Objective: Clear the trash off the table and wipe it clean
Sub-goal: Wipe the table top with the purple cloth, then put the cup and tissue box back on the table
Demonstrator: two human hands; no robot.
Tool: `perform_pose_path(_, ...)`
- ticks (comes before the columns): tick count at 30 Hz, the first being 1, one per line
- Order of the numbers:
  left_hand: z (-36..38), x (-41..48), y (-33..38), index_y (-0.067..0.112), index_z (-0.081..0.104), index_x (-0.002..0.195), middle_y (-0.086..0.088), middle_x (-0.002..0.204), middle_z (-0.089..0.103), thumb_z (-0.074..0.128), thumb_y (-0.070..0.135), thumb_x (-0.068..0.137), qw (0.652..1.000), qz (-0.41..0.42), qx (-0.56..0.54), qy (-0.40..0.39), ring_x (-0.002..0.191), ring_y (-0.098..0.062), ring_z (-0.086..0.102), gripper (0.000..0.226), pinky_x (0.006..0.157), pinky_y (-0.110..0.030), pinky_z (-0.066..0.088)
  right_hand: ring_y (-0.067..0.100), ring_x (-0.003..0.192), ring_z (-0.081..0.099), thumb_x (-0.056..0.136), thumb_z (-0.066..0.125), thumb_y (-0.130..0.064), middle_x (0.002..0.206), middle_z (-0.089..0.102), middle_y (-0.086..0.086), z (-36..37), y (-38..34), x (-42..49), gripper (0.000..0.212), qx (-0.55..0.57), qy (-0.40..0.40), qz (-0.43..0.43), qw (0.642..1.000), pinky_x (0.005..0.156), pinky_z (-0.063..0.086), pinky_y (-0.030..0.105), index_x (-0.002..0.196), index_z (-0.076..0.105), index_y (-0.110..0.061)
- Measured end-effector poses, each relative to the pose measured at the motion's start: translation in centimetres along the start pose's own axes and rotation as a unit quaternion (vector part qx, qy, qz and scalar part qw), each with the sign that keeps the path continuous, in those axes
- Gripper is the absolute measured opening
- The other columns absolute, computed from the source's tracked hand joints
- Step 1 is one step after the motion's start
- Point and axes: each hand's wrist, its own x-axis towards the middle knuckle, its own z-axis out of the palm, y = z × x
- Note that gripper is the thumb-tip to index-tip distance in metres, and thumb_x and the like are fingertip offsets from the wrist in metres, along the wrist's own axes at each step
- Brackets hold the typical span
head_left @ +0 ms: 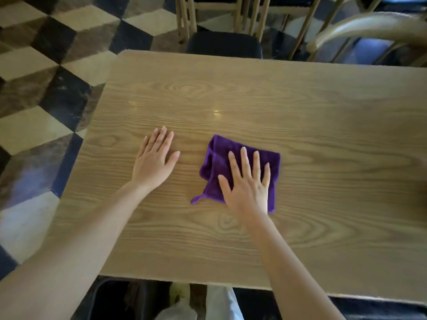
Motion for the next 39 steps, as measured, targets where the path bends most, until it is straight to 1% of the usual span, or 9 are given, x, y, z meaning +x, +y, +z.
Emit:
perform_pose_path(10,0.2,-6.0,3.3,0.014,0.029,0.146,-0.006,0.156,0.021,0.039,0.029,0.098,0.980,0.096,-0.168,-0.037,0.146,-0.016,0.008,0.051,0.118,-0.032,0.001,0.032,0.146,0.009,0.090,0.025,-0.056,0.158,0.016,0.004,2.0,-6.0,-10.9,0.065,0.007,-0.013,0.052,0.999,0.117,0.000,0.053,0.148,0.019,-0.027)
perform_pose_path(14,0.2,-9.7,4.1,0.006,0.046,0.136,-0.011,0.145,0.044,0.050,0.013,0.093,0.967,0.152,-0.206,-0.008,0.141,-0.024,0.030,0.043,0.117,-0.034,0.011,0.031,0.147,0.002,0.090,0.021,-0.057,0.159,0.010,0.004,2.2,-8.3,-13.1,0.067,0.015,-0.023,0.067,0.997,0.114,-0.012,0.051,0.149,0.014,-0.025)
perform_pose_path(18,-1.0,-11.7,2.5,0.006,0.058,0.125,-0.012,0.124,0.060,0.058,0.000,0.084,0.966,0.163,-0.201,0.003,0.120,-0.029,0.050,0.042,0.104,-0.023,0.027,0.027,0.146,-0.012,0.090,0.022,-0.059,0.160,-0.006,0.001,2.0,-9.6,-14.7,0.071,0.046,-0.056,0.047,0.996,0.113,-0.019,0.048,0.150,0.003,-0.026)
perform_pose_path(20,-1.9,-12.1,2.2,0.007,0.059,0.124,-0.011,0.119,0.061,0.057,-0.001,0.082,0.967,0.164,-0.196,-0.009,0.116,-0.027,0.050,0.042,0.099,-0.021,0.029,0.022,0.147,-0.008,0.092,0.025,-0.057,0.160,-0.001,-0.004,1.0,-9.3,-14.7,0.066,0.101,-0.060,0.044,0.992,0.117,-0.010,0.045,0.150,0.009,-0.028)
perform_pose_path(23,-3.1,-11.8,2.8,0.011,0.055,0.128,-0.010,0.118,0.060,0.059,0.009,0.084,0.968,0.157,-0.183,-0.072,0.115,-0.027,0.050,0.044,0.094,-0.024,0.033,0.020,0.144,0.019,0.096,0.035,-0.038,0.158,0.018,-0.005,-1.4,-7.3,-13.1,0.053,0.155,-0.014,0.086,0.984,0.114,0.016,0.041,0.147,0.023,-0.027)
perform_pose_path(27,-3.8,-11.3,4.2,0.011,0.060,0.118,-0.014,0.110,0.059,0.062,0.030,0.084,0.970,0.145,-0.099,-0.166,0.110,-0.031,0.052,0.039,0.090,-0.034,0.039,0.024,0.135,0.027,0.092,0.044,-0.019,0.148,0.035,-0.002,-3.6,-4.7,-11.5,0.042,0.061,-0.049,0.114,0.990,0.107,0.021,0.045,0.133,0.041,-0.019)
perform_pose_path(30,-4.1,-11.6,4.8,0.008,0.064,0.109,-0.014,0.107,0.056,0.061,0.027,0.085,0.976,0.141,-0.078,-0.146,0.109,-0.030,0.050,0.030,0.088,-0.035,0.041,0.025,0.123,0.038,0.087,0.047,-0.011,0.127,0.052,0.002,-3.8,-4.8,-12.3,0.032,0.009,-0.044,0.106,0.993,0.105,0.025,0.043,0.118,0.052,-0.016)
perform_pose_path(35,-6.0,-11.9,5.4,0.007,0.066,0.099,-0.006,0.109,0.059,0.066,0.019,0.080,0.967,0.181,-0.111,-0.144,0.106,-0.025,0.053,0.023,0.088,-0.031,0.040,0.029,0.118,0.042,0.087,0.048,-0.013,0.120,0.054,0.005,-5.5,-4.3,-14.2,0.030,0.079,-0.036,0.200,0.976,0.097,0.035,0.041,0.114,0.060,-0.017)
perform_pose_path(39,-9.1,-11.3,6.7,0.011,0.068,0.092,-0.005,0.087,0.066,0.066,0.014,0.080,0.947,0.196,-0.149,-0.208,0.089,-0.026,0.062,0.013,0.073,-0.030,0.044,0.031,0.102,0.058,0.080,0.055,-0.013,0.104,0.065,0.013,-9.4,-2.8,-14.4,0.020,0.177,-0.053,0.225,0.957,0.079,0.048,0.033,0.094,0.068,-0.012)
